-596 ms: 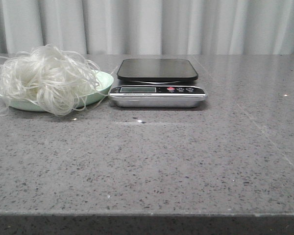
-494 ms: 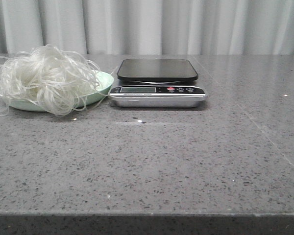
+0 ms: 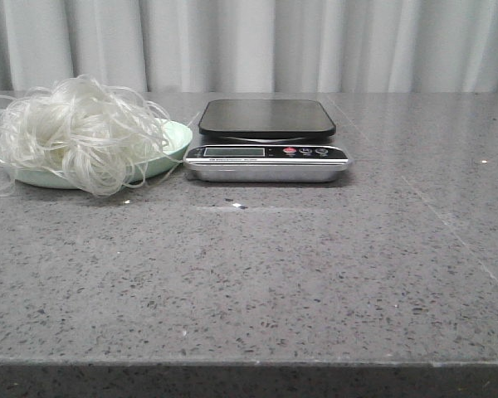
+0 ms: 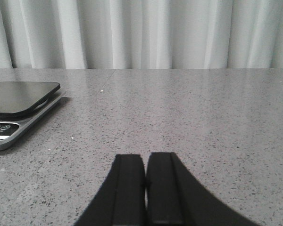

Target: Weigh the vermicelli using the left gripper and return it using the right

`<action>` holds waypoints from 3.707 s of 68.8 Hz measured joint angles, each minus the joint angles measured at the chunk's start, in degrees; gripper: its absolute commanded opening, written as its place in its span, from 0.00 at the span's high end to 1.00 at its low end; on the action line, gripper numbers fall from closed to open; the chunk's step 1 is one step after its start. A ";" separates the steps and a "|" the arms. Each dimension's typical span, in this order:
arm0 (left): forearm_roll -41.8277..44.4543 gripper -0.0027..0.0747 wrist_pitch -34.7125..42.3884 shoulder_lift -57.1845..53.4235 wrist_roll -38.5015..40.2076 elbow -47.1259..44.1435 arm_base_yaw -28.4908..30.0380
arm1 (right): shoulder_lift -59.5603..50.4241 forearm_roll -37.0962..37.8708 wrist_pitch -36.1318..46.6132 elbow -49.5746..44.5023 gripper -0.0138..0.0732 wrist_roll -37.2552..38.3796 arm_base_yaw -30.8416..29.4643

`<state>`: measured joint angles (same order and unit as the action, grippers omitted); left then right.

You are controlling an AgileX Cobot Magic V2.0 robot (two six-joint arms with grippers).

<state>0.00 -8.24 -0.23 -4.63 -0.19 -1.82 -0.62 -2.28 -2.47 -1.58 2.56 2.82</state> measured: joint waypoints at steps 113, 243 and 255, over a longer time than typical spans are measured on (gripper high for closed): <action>-7.68 0.24 -13.29 32.31 2.22 36.34 -6.26 | 0.00 0.00 0.00 0.00 0.64 0.00 0.00; -12.67 0.77 -41.18 103.00 -0.07 104.83 -31.02 | 0.00 -0.09 0.00 0.00 0.64 0.00 0.00; -12.67 0.56 -41.73 109.12 -0.07 105.90 -31.29 | 0.00 -0.09 0.00 0.00 0.64 0.00 0.00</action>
<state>-12.67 -49.97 108.89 -4.70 105.70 -33.10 -0.62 -2.38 -2.47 -1.58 2.56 2.82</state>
